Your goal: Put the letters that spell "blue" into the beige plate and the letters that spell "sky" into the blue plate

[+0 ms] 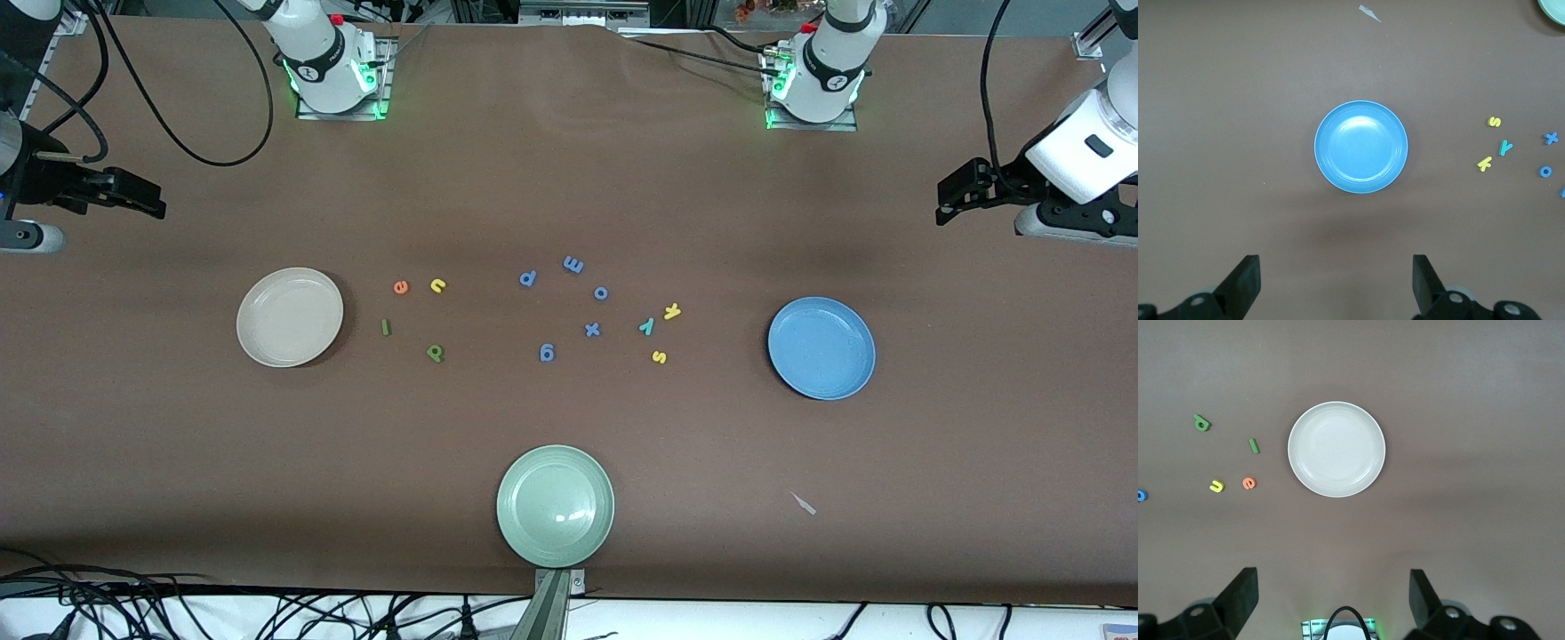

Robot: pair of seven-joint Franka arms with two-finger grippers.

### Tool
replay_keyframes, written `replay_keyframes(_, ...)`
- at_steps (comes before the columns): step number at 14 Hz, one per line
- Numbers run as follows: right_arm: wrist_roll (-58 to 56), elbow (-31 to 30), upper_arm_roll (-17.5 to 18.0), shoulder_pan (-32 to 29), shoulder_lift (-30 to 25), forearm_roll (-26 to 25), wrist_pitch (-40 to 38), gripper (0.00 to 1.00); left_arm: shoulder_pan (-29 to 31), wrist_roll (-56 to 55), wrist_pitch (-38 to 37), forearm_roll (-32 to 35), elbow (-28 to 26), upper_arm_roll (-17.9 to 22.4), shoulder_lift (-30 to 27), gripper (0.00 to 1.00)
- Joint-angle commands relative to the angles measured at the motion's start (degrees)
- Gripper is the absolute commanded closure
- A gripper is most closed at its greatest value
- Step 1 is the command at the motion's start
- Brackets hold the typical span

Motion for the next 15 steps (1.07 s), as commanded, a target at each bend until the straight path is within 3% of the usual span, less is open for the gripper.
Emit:
replay_keyframes(1, 0.53, -0.18, 0.19, -0.09, -0.27, -0.94, 0.18, 0.00, -0.05, 0.76, -0.80, 0.61, 0.27, 0.03, -0.56, 0.00)
replay_keyframes(15, -0.70, 1.93, 0.10, 0.00, -0.09, -1.46, 0.62, 0.00, -0.05, 0.76, -0.71, 0.61, 0.27, 0.03, -0.56, 0.00)
